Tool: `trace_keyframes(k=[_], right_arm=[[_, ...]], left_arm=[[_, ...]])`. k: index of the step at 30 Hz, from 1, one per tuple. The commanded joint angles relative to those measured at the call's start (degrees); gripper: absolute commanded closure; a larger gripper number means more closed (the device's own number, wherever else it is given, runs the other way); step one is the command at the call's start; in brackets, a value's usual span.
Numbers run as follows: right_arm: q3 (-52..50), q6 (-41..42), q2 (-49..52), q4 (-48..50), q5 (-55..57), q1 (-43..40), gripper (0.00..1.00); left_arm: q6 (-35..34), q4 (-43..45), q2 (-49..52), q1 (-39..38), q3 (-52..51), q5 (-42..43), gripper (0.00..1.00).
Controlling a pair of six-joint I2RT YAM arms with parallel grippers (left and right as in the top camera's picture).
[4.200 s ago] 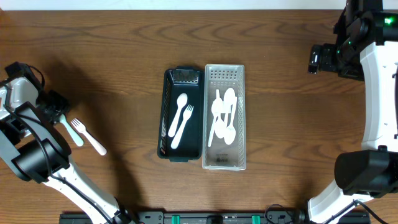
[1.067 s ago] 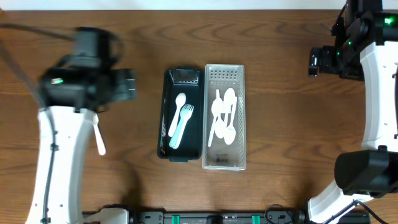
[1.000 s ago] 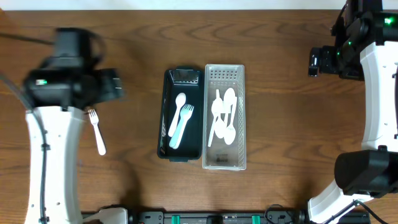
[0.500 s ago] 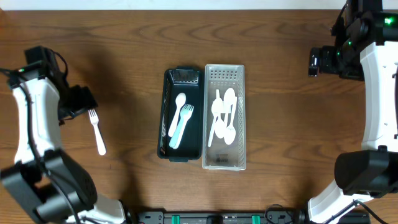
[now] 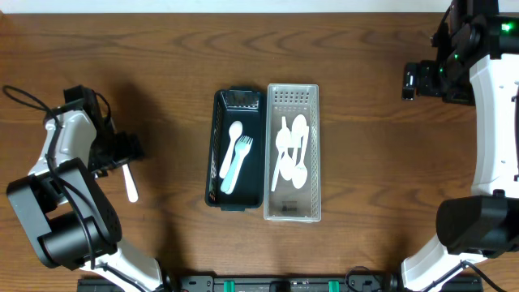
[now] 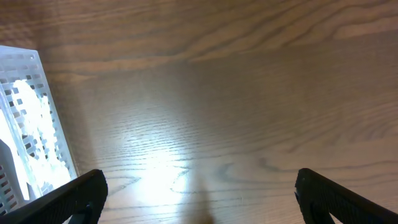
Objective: Pack container
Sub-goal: 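Move the left gripper back and grasp the last white fork, then place the last fork into the black basket with the left gripper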
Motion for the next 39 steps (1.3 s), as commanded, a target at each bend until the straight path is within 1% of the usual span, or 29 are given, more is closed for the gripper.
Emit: trace_keyframes(k=[1, 16, 23, 25, 27, 30, 33, 34, 36, 37, 38, 39], right_arm=[[-0.33, -0.83, 0.37, -0.17, 0.39, -0.31, 0.01], [-0.33, -1.57, 0.37, -0.61, 0.44, -0.31, 0.01], [-0.33, -1.95, 0.37, -0.68, 0.42, -0.31, 0.01], [-0.33, -1.95, 0.37, -0.66, 0.44, -0.31, 0.01], [-0.33, -1.95, 0.37, -0.68, 0.42, -0.31, 0.01], [-0.33, -1.97, 0.37, -0.81, 0.44, -0.31, 0.01], [-0.33, -2.19, 0.37, -0.92, 0.42, -0.31, 0.01], [-0.33, -2.36, 0.37, -0.92, 0.42, -0.31, 0.01], [-0.33, -2.36, 0.37, -0.9, 0.42, -0.31, 0.01], [-0.33, -2.36, 0.37, -0.92, 0.42, -0.31, 0.01], [-0.33, -2.36, 0.37, -0.92, 0.42, -0.31, 0.01], [-0.33, -2.36, 0.37, -0.92, 0.42, -0.31, 0.01]], left_arm=[[1.18, 1.03, 1.18, 0.15, -1.51, 0.52, 0.12], [1.42, 6.56, 1.42, 0.15, -7.34, 0.15, 0.15], [1.38, 7.8, 1.42, 0.15, -7.87, -0.13, 0.14], [1.38, 7.78, 1.42, 0.15, -7.87, -0.13, 0.16], [1.38, 7.82, 1.42, 0.15, -7.87, -0.13, 0.3], [1.38, 7.8, 1.42, 0.15, -7.87, -0.13, 0.45], [1.36, 7.78, 1.42, 0.15, -7.87, -0.13, 0.7], [1.36, 7.78, 1.42, 0.15, -7.87, -0.13, 0.75], [1.36, 7.82, 1.42, 0.15, -7.87, -0.13, 0.79], [1.38, 7.82, 1.42, 0.15, -7.87, -0.13, 0.86], [1.38, 7.8, 1.42, 0.15, -7.87, -0.13, 0.89], [1.36, 7.8, 1.42, 0.15, -7.87, -0.13, 0.9]])
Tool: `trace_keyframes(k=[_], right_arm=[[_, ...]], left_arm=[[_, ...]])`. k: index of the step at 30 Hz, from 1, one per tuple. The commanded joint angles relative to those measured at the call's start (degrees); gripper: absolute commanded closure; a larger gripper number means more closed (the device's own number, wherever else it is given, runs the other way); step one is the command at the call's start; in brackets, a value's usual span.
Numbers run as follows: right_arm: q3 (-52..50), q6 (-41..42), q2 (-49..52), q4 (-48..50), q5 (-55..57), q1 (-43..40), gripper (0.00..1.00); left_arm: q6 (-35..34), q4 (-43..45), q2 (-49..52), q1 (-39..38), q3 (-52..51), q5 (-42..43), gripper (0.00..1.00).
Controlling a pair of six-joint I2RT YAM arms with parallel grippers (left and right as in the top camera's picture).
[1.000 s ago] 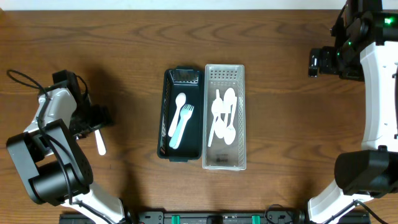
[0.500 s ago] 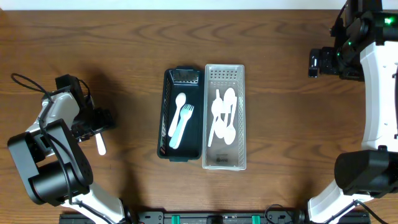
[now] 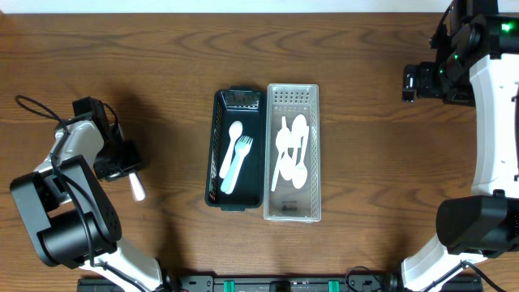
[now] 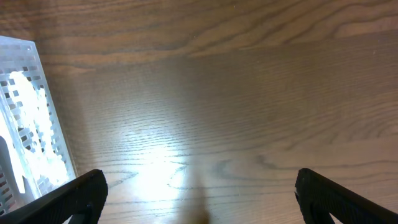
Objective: Pack container
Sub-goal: 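Place the last fork into the black basket with the left gripper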
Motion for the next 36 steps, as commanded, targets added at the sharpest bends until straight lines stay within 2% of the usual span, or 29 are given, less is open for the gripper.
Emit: trace_keyframes(k=[1, 9, 15, 19, 24, 31, 36], right_arm=[[-0.33, -1.09, 0.35, -0.04, 0.39, -0.28, 0.01], [-0.33, -1.09, 0.35, -0.04, 0.39, -0.28, 0.01], [-0.33, -1.07, 0.35, 0.0, 0.39, -0.28, 0.01], [-0.33, -1.09, 0.35, 0.02, 0.39, -0.28, 0.01], [-0.33, -1.07, 0.35, 0.15, 0.39, -0.28, 0.01], [-0.33, -1.07, 0.35, 0.48, 0.39, -0.28, 0.01], [-0.33, -1.07, 0.35, 0.46, 0.39, -0.28, 0.01]], left_arm=[[0.22, 0.11, 0.92, 0.2, -1.18, -1.68, 0.9], [0.15, -0.68, 0.63, 0.17, -0.46, -1.66, 0.94], [-2.47, -11.26, -2.64, -2.97, 8.76, -1.4, 0.94], [-2.78, -19.19, -6.91, -10.05, 17.4, -1.22, 0.94], [-3.3, -22.99, -12.44, -21.51, 24.65, -1.2, 0.94], [-6.95, -22.69, -15.63, -36.33, 25.55, -1.11, 0.94], [-7.43, -21.29, -12.98, -42.38, 24.52, -1.03, 0.94]])
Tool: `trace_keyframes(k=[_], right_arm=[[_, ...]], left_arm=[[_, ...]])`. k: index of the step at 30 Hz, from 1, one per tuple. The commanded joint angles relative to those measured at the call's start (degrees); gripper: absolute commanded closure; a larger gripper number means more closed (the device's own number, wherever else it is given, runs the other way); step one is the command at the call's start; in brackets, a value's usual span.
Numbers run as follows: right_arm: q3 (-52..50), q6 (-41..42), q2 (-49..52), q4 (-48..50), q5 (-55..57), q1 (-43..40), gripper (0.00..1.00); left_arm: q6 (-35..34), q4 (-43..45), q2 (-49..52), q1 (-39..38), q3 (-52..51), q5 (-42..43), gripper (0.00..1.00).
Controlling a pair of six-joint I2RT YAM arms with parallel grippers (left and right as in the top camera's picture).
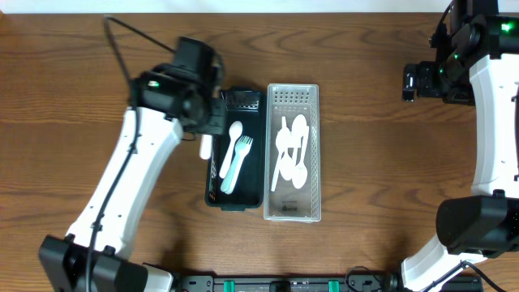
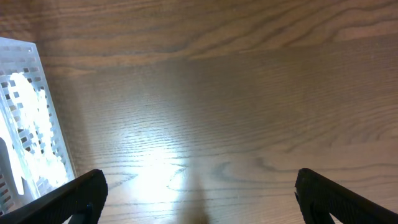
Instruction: Pack container
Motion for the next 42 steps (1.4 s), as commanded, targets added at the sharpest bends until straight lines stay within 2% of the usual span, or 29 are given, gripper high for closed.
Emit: trace_keyframes(k=[1, 5, 10, 19, 21, 23, 25, 26, 34, 36, 37, 38, 39, 42], right_arm=[[-0.33, -0.66, 0.37, -0.02, 0.39, -0.31, 0.01], [-0.33, -0.66, 0.37, -0.04, 0.37, -0.31, 0.01], [-0.33, -0.63, 0.37, -0.04, 0.37, -0.31, 0.01], [-0.33, -0.66, 0.37, -0.13, 0.37, -0.31, 0.01], [-0.33, -0.66, 0.37, -0.22, 0.37, -0.31, 0.01], [-0.33, -0.66, 0.37, -0.2, 0.37, -0.31, 0.01], [-0.33, -0.63, 0.37, -0.17, 0.37, -0.31, 0.01], [-0.33, -0.66, 0.37, -0.17, 0.37, -0.31, 0.01], [-0.31, 0.02, 0.28, 4.92, 0.33, 0.24, 0.02], [-0.28, 0.02, -0.04, 8.87, 0.33, 1.09, 0.01], [-0.28, 0.02, -0.15, 11.52, 0.35, 1.77, 0.01], [-0.28, 0.02, -0.42, 14.64, 0.35, 2.51, 0.01], [-0.28, 0.0, -0.57, 17.55, 0.35, 3.23, 0.01], [-0.28, -0.59, -0.76, 28.17, 0.37, 5.46, 0.01]], left_arm=[[-1.92, 0.85, 2.86, -2.32, -1.09, -0.35, 0.94], [-2.27, 1.88, 7.61, -3.43, -2.23, -0.09, 0.94], [-2.27, 2.45, 14.16, -3.54, -2.23, 5.07, 0.94], [-2.05, 4.2, 22.18, -3.89, -2.23, 5.03, 0.93], [-2.03, 4.17, 23.5, -3.89, -2.23, 5.03, 0.85], [-1.49, 4.15, 24.24, -3.89, -2.23, 4.98, 0.72], [-0.04, 4.42, 24.11, -3.89, -2.19, 4.85, 0.45], [0.15, 4.48, 23.87, -3.89, -2.01, 3.98, 0.4], [3.04, 6.51, 16.22, -3.72, 2.95, -6.45, 0.33], [3.61, 9.18, 12.74, -3.28, 3.76, -8.39, 0.26], [3.58, 11.15, 10.75, -2.86, 3.87, -9.84, 0.19], [3.58, 13.46, 8.79, -2.25, 3.87, -11.19, 0.07], [3.58, 15.76, 7.19, -1.6, 3.87, -12.28, 0.02], [3.58, 24.26, 3.15, 1.53, 3.87, -15.3, 0.02]])
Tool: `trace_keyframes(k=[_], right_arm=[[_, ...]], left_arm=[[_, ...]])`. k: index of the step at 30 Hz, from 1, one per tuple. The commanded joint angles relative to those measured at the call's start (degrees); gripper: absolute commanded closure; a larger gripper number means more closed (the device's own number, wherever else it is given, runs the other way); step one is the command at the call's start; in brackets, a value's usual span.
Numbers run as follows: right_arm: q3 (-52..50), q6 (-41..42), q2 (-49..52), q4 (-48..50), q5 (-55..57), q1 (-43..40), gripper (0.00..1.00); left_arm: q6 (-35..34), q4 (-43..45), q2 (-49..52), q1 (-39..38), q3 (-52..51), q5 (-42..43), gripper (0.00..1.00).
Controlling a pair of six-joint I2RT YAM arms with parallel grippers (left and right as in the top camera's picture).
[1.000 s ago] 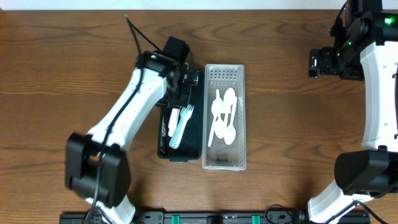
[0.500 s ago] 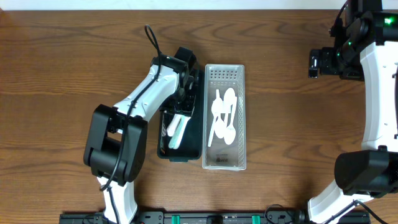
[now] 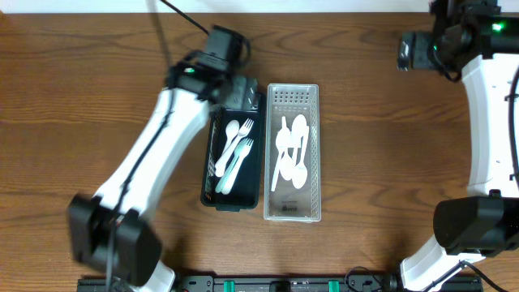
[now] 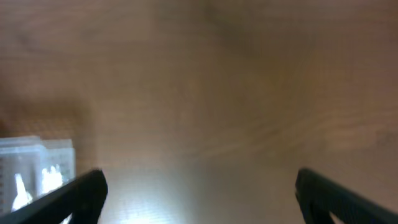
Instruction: Pack container
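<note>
A dark container (image 3: 209, 188) at table centre holds a white spoon (image 3: 232, 130), a white fork (image 3: 243, 130) and a light blue fork (image 3: 236, 165). Beside it on the right, a clear perforated basket (image 3: 293, 212) holds several white spoons (image 3: 292, 154). My left gripper (image 3: 242, 89) hangs over the dark container's far end with nothing in its fingers. My right gripper (image 4: 199, 199) is open and empty, high over bare table at the far right; a corner of the clear basket (image 4: 34, 155) shows blurred in its wrist view.
Brown wooden table (image 3: 381, 162) surrounds both containers. My left arm (image 3: 154, 154) stretches diagonally from the front left across to the dark container. The right arm (image 3: 491, 122) stands along the right edge.
The white fork held beside the dark container's left wall now lies inside it, let go. My left gripper is now at the container's far end. My right gripper has shifted farther back.
A white utensil lay on the table at the far left by my left gripper, and the dark container held two pieces. Then the gripper was on it. Later it held it at the container's left edge. Now it lies inside as a third piece.
</note>
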Motion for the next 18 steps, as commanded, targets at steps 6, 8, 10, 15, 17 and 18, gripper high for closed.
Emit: trace_keyframes(k=[6, 8, 10, 15, 17, 18], right_arm=[[0.02, -3.23, -0.61, 27.52, 0.13, 5.42, 0.01], [0.02, -3.28, -0.61, 32.06, 0.17, 5.53, 0.01], [0.02, -3.28, -0.61, 34.1, 0.17, 5.38, 0.01], [-0.02, -8.59, -1.86, 30.42, 0.15, 4.55, 0.01], [-0.72, -9.7, -3.17, 29.49, 0.15, 4.33, 0.01], [-1.66, -9.7, -4.24, 29.59, 0.15, 4.04, 0.01]], left_arm=[[0.76, 19.41, -5.4, 12.76, 1.31, -6.16, 0.02], [1.07, 21.73, -5.05, 15.87, 1.27, -6.16, 0.02], [2.03, 22.45, -4.98, 18.95, 1.22, -6.1, 0.02], [5.73, 22.4, -7.56, 22.64, -0.44, 2.12, 0.02], [8.04, 23.06, -9.81, 22.51, -2.51, 6.71, 0.02], [8.7, 23.82, -11.21, 22.1, -4.15, 7.5, 0.02]])
